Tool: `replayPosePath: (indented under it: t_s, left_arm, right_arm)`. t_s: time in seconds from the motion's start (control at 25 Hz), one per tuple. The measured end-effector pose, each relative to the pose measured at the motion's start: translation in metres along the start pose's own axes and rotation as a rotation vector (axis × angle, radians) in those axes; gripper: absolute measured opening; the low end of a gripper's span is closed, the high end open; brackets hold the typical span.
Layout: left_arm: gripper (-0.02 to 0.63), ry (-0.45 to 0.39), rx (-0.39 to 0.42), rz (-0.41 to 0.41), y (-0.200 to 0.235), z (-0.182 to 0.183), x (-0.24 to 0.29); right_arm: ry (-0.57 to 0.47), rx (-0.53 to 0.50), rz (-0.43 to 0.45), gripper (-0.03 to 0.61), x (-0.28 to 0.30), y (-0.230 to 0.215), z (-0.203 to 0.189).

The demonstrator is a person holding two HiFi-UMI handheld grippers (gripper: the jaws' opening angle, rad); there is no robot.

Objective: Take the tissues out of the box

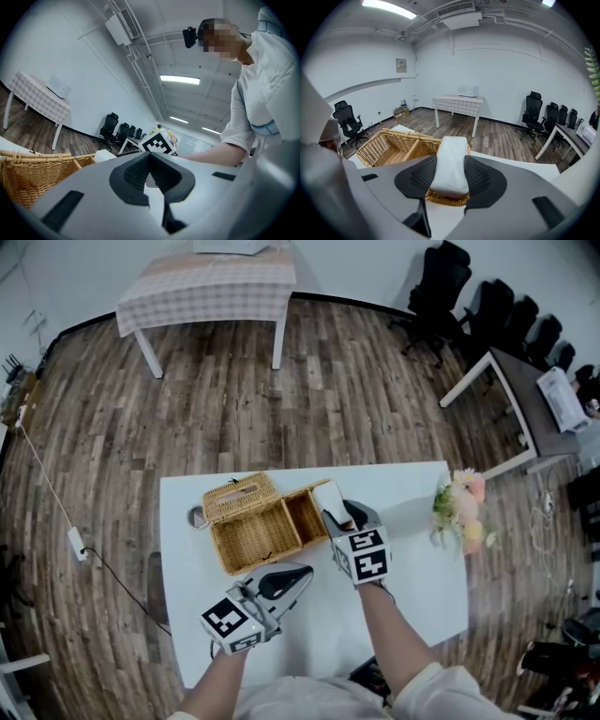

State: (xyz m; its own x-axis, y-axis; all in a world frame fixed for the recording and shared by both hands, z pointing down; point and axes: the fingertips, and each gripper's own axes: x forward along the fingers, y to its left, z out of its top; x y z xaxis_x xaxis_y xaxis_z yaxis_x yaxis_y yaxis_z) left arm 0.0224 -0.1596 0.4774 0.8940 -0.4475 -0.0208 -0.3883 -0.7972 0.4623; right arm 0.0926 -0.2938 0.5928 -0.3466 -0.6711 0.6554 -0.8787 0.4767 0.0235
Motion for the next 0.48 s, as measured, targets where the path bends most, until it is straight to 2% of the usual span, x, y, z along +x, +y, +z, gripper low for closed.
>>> replayPosePath:
  t_s: [0.48]
  left_arm:
    - [-0.002,0.001,0.008,-0.002,-0.005,0.002,-0.001]
  right_arm:
    - [-0.022,-0.008,-0.009,0.206,-0.013,0.001,0.011]
